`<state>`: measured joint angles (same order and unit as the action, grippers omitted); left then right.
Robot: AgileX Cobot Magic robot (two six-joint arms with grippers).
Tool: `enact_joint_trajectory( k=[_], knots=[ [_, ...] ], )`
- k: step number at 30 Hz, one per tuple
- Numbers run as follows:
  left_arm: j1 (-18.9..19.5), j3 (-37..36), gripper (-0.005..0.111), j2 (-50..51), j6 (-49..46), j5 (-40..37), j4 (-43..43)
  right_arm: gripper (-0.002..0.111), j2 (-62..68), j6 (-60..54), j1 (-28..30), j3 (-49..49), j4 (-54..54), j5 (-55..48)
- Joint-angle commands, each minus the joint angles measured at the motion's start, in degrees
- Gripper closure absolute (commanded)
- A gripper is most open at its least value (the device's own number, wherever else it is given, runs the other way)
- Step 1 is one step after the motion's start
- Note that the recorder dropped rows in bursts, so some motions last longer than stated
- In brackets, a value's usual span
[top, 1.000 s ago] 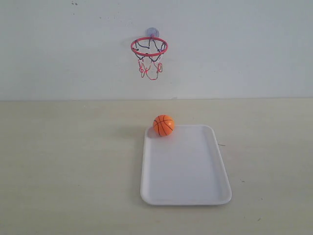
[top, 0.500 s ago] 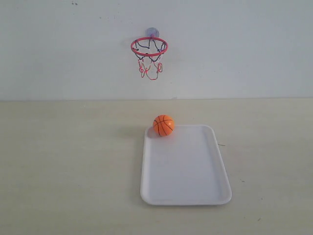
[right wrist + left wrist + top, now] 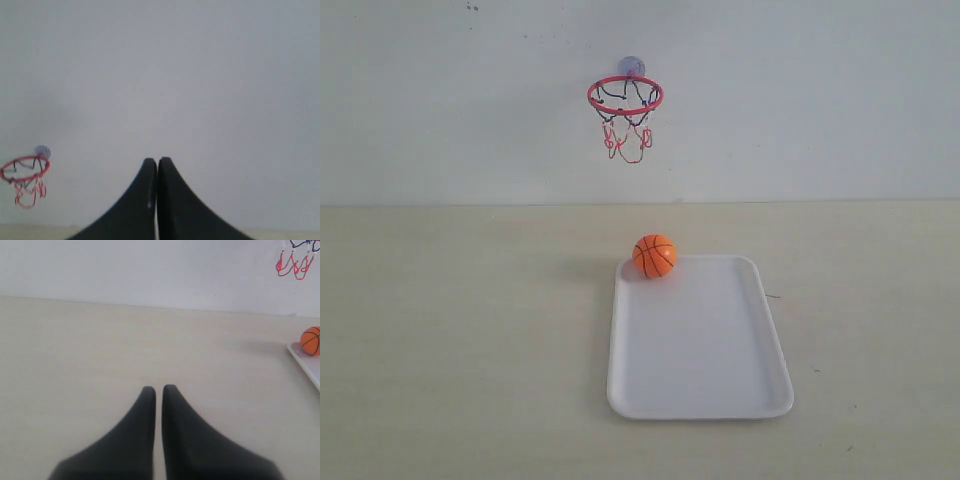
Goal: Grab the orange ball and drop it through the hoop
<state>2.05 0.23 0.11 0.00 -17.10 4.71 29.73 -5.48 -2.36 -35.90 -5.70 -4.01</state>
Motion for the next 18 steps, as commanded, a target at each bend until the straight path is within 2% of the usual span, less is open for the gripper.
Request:
enact_joint_trajectory(
  k=[1,6,11,18],
  knots=[
    [0.1,-0.2,0.103,-0.1,0.4,0.4,0.2,0.109,13.7,-0.3,-0.1,-10.0,0.2,-7.4],
    [0.1,-0.2,0.103,-0.1,0.4,0.4,0.2,0.109,23.8,3.9,-0.1,-13.7,0.1,3.5],
    [0.1,-0.2,0.103,-0.1,0.4,0.4,0.2,0.109,28.3,10.4,-0.1,-13.8,0.1,12.2],
    [0.1,-0.2,0.103,-0.1,0.4,0.4,0.2,0.109,29.1,16.6,-0.1,-13.8,0.1,14.0]
  ],
)
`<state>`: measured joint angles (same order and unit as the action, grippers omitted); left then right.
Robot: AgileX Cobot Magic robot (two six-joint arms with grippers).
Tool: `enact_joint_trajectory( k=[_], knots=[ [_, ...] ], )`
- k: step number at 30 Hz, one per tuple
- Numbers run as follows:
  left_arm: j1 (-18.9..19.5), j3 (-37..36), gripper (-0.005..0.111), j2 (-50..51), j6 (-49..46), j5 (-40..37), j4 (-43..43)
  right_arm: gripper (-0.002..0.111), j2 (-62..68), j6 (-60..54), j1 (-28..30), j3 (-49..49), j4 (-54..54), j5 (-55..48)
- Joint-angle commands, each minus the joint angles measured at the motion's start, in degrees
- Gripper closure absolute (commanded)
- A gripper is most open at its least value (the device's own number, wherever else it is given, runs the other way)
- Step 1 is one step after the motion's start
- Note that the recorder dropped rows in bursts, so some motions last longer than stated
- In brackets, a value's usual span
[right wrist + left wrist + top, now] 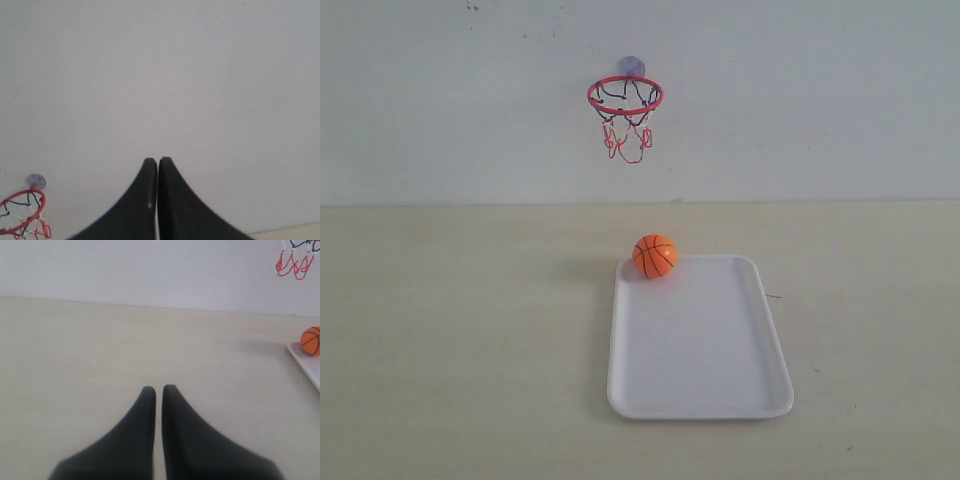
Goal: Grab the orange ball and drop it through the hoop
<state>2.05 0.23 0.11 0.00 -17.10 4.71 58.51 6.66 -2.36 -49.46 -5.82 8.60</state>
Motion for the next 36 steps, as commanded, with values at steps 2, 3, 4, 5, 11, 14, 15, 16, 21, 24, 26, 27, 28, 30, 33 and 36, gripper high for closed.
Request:
enact_joint_trajectory(
  k=[2,3,4,5,11,14,15,16,21,24,26,27,28,30,33,36],
  knots=[
    [0.1,-0.2,0.103,-0.1,0.4,0.4,0.2,0.109,1.1,6.6,-0.1,-0.3,0.2,1.5],
    [0.1,-0.2,0.103,-0.1,0.4,0.4,0.2,0.109,1.9,6.6,-0.1,-0.3,0.2,1.3],
    [0.1,-0.2,0.103,-0.1,0.4,0.4,0.2,0.109,2.9,6.6,-0.1,-0.3,0.2,0.6],
    [0.1,-0.2,0.103,-0.1,0.4,0.4,0.2,0.109,4.1,6.6,-0.2,-0.3,0.2,-0.4],
    [0.1,-0.2,0.103,-0.1,0.4,0.4,0.2,0.109,13.8,0.8,-9.3,-0.5,3.8,-7.1],
    [0.1,-0.2,0.103,-0.1,0.4,0.4,0.2,0.109,19.9,-9.1,-16.9,-2.0,4.0,-9.8],
    [0.1,-0.2,0.103,-0.1,0.4,0.4,0.2,0.109,21.9,-11.8,-19.6,-3.1,4.0,-12.2],
    [0.1,-0.2,0.103,-0.1,0.4,0.4,0.2,0.109,24.1,-13.9,-22.0,-4.6,4.0,-15.2],
    [0.1,-0.2,0.103,-0.1,0.4,0.4,0.2,0.109,36.0,-14.2,-27.3,-17.2,3.5,-35.3],
    [0.1,-0.2,0.103,-0.1,0.4,0.4,0.2,0.109,44.3,-9.6,-27.2,-27.0,3.4,-46.9],
    [0.1,-0.2,0.103,-0.1,0.4,0.4,0.2,0.109,49.3,-8.1,-26.8,-34.9,3.2,-54.6],
    [0.1,-0.2,0.103,-0.1,0.4,0.4,0.2,0.109,51.3,-8.1,-26.8,-38.2,3.1,-57.6],
    [0.1,-0.2,0.103,-0.1,0.4,0.4,0.2,0.109,53.5,-8.1,-26.7,-42.3,2.9,-61.2],
    [0.1,-0.2,0.103,-0.1,0.4,0.4,0.2,0.109,57.4,-8.4,-26.7,-50.4,1.9,-67.1],
    [0.1,-0.2,0.103,-0.1,0.4,0.4,0.2,0.109,62.4,-8.7,-26.7,-60.0,0.5,-73.5],
    [0.1,-0.2,0.103,-0.1,0.4,0.4,0.2,0.109,66.4,-8.7,-26.7,-67.0,0.1,-75.4]
  ],
)
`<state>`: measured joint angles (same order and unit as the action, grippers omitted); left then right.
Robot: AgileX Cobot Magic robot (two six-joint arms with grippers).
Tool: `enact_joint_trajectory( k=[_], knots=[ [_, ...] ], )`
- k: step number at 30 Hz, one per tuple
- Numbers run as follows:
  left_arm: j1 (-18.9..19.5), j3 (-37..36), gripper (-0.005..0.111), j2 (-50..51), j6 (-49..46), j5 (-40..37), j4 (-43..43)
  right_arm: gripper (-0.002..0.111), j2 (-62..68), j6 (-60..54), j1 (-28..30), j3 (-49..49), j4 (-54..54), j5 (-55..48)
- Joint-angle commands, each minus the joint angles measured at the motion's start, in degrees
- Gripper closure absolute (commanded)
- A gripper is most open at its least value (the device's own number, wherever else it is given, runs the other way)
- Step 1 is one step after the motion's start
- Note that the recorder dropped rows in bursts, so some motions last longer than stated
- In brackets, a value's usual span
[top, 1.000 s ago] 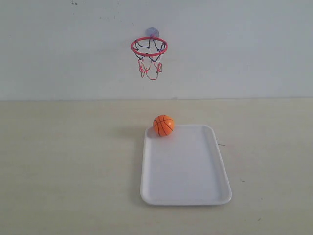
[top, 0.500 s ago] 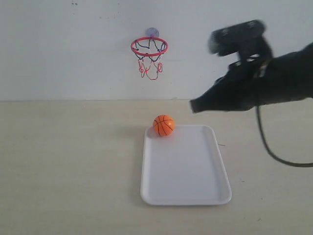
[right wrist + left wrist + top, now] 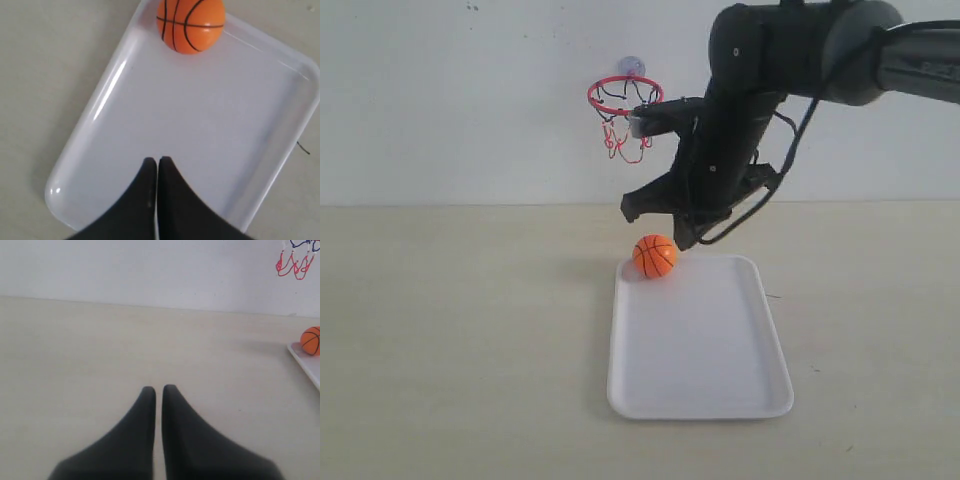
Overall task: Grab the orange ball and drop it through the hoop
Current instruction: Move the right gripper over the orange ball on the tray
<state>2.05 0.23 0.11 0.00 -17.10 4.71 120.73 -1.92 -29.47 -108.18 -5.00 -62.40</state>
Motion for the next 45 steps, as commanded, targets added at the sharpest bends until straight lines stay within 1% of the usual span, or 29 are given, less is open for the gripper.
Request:
enact_joint_trajectory(
  k=[1,2,3,5,9,11,13,15,16,18,19,20,21,23,28,30,31,33,34,35,37,38,41,45],
  knots=[
    [0.1,-0.2,0.103,-0.1,0.4,0.4,0.2,0.109,5.5,-0.2,0.4,-10.7,-0.7,-4.5],
    [0.1,-0.2,0.103,-0.1,0.4,0.4,0.2,0.109,6.3,-0.2,0.7,-12.3,-0.7,-4.5],
    [0.1,-0.2,0.103,-0.1,0.4,0.4,0.2,0.109,7.9,1.9,1.6,-15.5,-0.4,-4.8],
    [0.1,-0.2,0.103,-0.1,0.4,0.4,0.2,0.109,9.4,6.0,2.9,-17.8,-0.2,-4.7],
    [0.1,-0.2,0.103,-0.1,0.4,0.4,0.2,0.109,9.7,7.1,3.2,-17.6,0.6,-2.1],
    [0.1,-0.2,0.103,-0.1,0.4,0.4,0.2,0.109,9.7,7.1,3.2,-17.6,0.6,-3.0],
    [0.1,-0.2,0.103,-0.1,0.4,0.4,0.2,0.109,10.1,7.1,4.9,-17.6,0.4,-4.3],
    [0.1,-0.2,0.103,-0.1,0.4,0.4,0.2,0.109,11.4,6.5,8.6,-17.6,-7.0,-7.0],
    [0.1,-0.2,0.103,-0.1,0.4,0.4,0.2,0.109,12.1,3.6,11.3,-17.6,-14.7,-7.6],
    [0.1,-0.2,0.103,-0.1,0.4,0.4,0.2,0.109,13.7,-8.2,15.9,-17.6,-33.6,-7.6],
    [0.1,-0.2,0.103,-0.1,0.4,0.4,0.2,0.109,14.2,-11.2,16.6,-17.6,-38.5,-7.6],
    [0.1,-0.2,0.103,-0.1,0.4,0.4,0.2,0.109,14.5,-12.8,17.0,-17.8,-40.7,-7.6],
    [0.1,-0.2,0.103,-0.1,0.4,0.4,0.2,0.109,14.8,-13.1,17.0,-17.8,-40.9,-7.6],
    [0.1,-0.2,0.103,-0.1,0.4,0.4,0.2,0.109,15.1,-13.1,16.2,-17.8,-37.6,-7.1],
    [0.1,-0.2,0.103,-0.1,0.4,0.4,0.2,0.107,16.0,-8.7,12.8,-17.9,-28.3,0.7],
    [0.1,-0.2,0.103,-0.1,0.4,0.4,0.2,0.101,16.0,-8.7,11.4,-17.9,-23.9,2.9],
    [0.1,-0.2,0.103,-0.1,0.4,0.4,0.2,0.094,16.0,-9.0,10.7,-17.9,-21.7,3.6],
    [0.1,-0.2,0.103,-0.1,0.4,0.4,0.2,0.075,16.0,-8.7,9.9,-17.9,-18.5,4.7],
    [0.1,-0.2,0.103,-0.1,0.4,0.4,0.2,0.058,16.0,-7.6,9.4,-17.9,-17.2,5.2],
    [0.1,-0.2,0.103,-0.1,0.4,0.4,0.2,0.047,16.0,-6.7,9.2,-17.9,-16.1,5.7],
    [0.1,-0.2,0.103,-0.1,0.4,0.4,0.2,0.031,16.0,-4.1,8.3,-17.9,-14.5,6.9],
    [0.1,-0.2,0.103,-0.1,0.4,0.4,0.2,0.031,16.0,-3.2,8.2,-17.9,-14.3,7.2],
    [0.1,-0.2,0.103,-0.1,0.4,0.4,0.2,0.035,16.1,-2.2,7.4,-17.7,-14.0,8.5],
    [0.1,-0.2,0.103,-0.1,0.4,0.4,0.2,0.035,17.4,-1.5,6.8,-17.7,-13.8,9.1]
  ],
)
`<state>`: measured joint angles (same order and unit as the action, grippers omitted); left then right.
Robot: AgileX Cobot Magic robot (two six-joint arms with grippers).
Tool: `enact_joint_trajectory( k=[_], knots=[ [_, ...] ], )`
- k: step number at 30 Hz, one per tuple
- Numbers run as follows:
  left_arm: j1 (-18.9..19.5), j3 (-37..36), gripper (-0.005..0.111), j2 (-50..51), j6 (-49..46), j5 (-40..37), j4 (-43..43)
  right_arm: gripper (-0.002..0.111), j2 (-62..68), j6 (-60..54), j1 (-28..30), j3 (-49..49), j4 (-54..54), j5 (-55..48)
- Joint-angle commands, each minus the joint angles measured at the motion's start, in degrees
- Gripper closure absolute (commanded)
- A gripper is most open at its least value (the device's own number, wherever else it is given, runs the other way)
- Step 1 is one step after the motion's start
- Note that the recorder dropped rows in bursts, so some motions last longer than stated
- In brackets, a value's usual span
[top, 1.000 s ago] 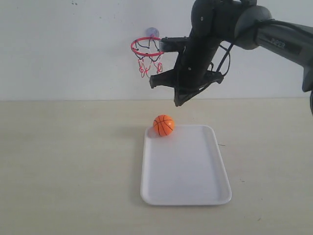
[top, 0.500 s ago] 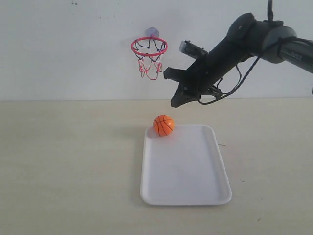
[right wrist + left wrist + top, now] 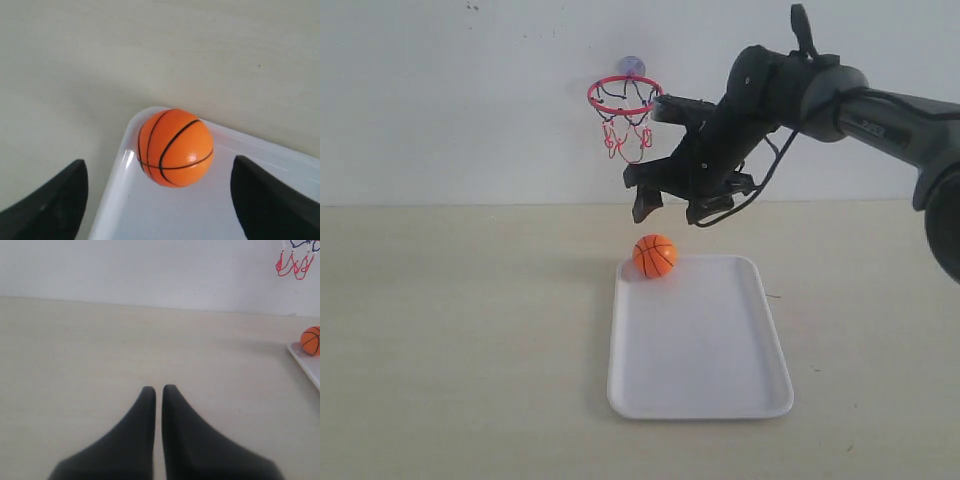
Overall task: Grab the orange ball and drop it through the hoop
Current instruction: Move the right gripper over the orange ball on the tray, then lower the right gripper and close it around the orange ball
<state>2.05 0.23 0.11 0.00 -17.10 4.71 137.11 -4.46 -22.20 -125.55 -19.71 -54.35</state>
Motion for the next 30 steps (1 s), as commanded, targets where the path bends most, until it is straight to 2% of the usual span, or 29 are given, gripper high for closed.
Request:
enact_joint_trajectory(
  k=[1,18,21,30],
  knots=[
    [0.1,-0.2,0.103,-0.1,0.4,0.4,0.2,0.035,1.7,1.2,-0.5,-0.4,1.1,1.1],
    [0.1,-0.2,0.103,-0.1,0.4,0.4,0.2,0.037,6.9,5.6,-1.8,-0.4,1.5,7.7],
    [0.1,-0.2,0.103,-0.1,0.4,0.4,0.2,0.051,6.9,5.7,-1.8,-0.4,2.2,6.9],
    [0.1,-0.2,0.103,-0.1,0.4,0.4,0.2,0.104,6.7,7.3,-1.8,-0.4,2.0,5.7]
  ],
)
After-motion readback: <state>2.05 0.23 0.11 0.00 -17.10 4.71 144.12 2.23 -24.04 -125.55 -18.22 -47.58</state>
